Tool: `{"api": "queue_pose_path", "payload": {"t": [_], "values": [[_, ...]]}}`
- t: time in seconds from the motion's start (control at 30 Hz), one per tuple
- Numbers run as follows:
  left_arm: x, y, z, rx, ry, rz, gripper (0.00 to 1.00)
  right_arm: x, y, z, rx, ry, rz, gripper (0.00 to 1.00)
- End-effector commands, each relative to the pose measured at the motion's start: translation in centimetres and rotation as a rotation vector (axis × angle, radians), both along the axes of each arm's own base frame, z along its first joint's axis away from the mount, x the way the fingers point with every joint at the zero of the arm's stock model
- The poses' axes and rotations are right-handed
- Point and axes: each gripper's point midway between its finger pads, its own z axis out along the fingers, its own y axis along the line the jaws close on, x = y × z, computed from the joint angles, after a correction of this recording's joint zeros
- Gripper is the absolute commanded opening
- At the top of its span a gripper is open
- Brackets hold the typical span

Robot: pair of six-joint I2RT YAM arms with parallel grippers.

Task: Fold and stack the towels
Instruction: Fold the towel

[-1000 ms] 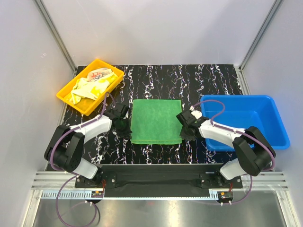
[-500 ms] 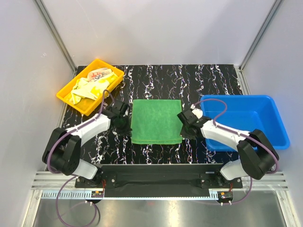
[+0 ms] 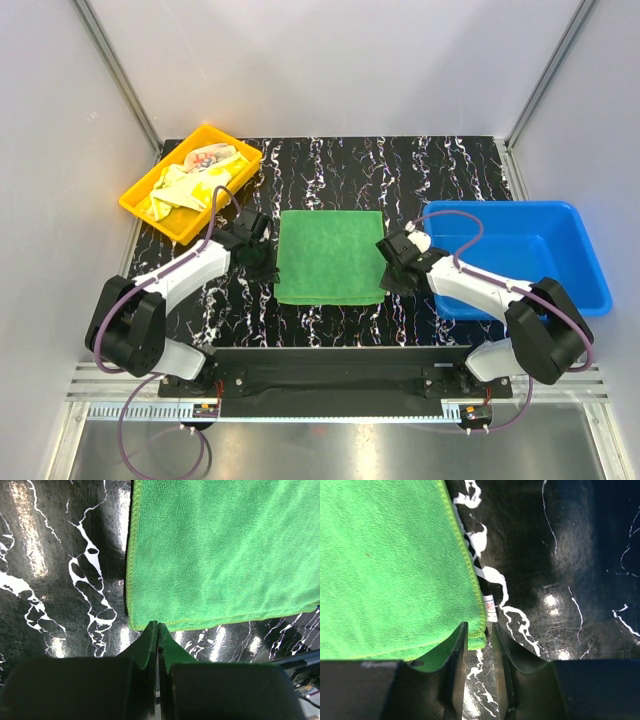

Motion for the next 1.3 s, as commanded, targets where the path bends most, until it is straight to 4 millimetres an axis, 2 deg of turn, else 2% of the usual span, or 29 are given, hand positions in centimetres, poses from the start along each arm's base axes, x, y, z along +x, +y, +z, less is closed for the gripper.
{"api": "queue_pose_path", "payload": {"t": [0.0,0.03,0.17,0.27,0.4,0.7,0.8,0.83,0.93,0.97,1.0,1.27], "values": [[0.5,0.5,0.2,0.028,-0.013,0.009,0.02,0.2,0.7,0.7,0.054,-0.033,-0.029,0.33],[0.1,0.9,-0.3,0.046,-0.003,0.012,0.14,0.0,0.8,0.5,0.062,-0.028,-0.033,0.33],[-0.9,0.8,-1.7,0.026,0.025,0.017,0.37,-0.2,0.9,-0.1,0.077,-0.020,-0.038,0.32],[-1.1,0.7,-2.5,0.013,0.027,0.020,0.41,-0.2,0.7,-0.4,0.067,-0.019,-0.040,0.32],[-1.9,1.0,-4.1,0.027,0.060,0.022,0.42,-0.1,0.6,0.1,0.069,-0.033,-0.037,0.32],[-2.1,0.8,-5.8,0.015,0.084,0.034,0.36,0.0,0.3,0.7,0.063,-0.055,-0.038,0.31],[-2.1,0.8,-6.0,0.020,0.090,0.033,0.30,0.0,0.3,0.7,0.063,-0.055,-0.037,0.31],[-2.1,0.8,-5.9,0.020,0.090,0.033,0.25,-0.1,0.2,0.7,0.060,-0.054,-0.040,0.31],[-1.8,0.7,-5.6,0.019,0.085,0.035,0.16,-0.1,0.1,0.6,0.064,-0.055,-0.050,0.31],[-1.8,0.7,-5.5,0.021,0.085,0.034,0.07,-0.1,0.2,0.5,0.066,-0.056,-0.053,0.31],[-1.8,0.8,-5.4,0.024,0.086,0.036,0.02,0.1,0.3,0.6,0.077,-0.063,-0.059,0.32],[-0.8,0.5,-2.9,0.013,0.047,0.049,0.00,-0.3,0.7,-0.4,0.116,-0.037,-0.099,0.33]]}}
